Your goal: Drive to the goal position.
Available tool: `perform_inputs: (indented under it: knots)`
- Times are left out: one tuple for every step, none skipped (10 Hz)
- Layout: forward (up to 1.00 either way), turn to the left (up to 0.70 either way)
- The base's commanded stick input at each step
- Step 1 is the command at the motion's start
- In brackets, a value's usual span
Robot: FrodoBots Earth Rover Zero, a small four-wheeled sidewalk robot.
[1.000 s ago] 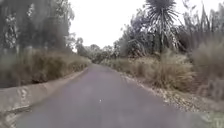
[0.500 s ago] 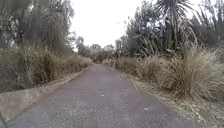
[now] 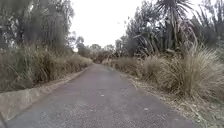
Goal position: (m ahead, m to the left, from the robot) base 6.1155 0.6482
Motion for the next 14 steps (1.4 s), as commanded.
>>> perform_inputs:
  knots:
    - [0.35, 0.0]
    - [0.65, 0.0]
    - [0.85, 0.0]
    - [0.85, 0.0]
    - [0.85, 0.0]
    - [0.85, 0.0]
    - [0.85, 0.0]
    - [0.85, 0.0]
    - [0.85, 0.0]
    - [0.85, 0.0]
    - [0.85, 0.0]
    - [0.85, 0.0]
    - [0.85, 0.0]
    - [0.85, 0.0]
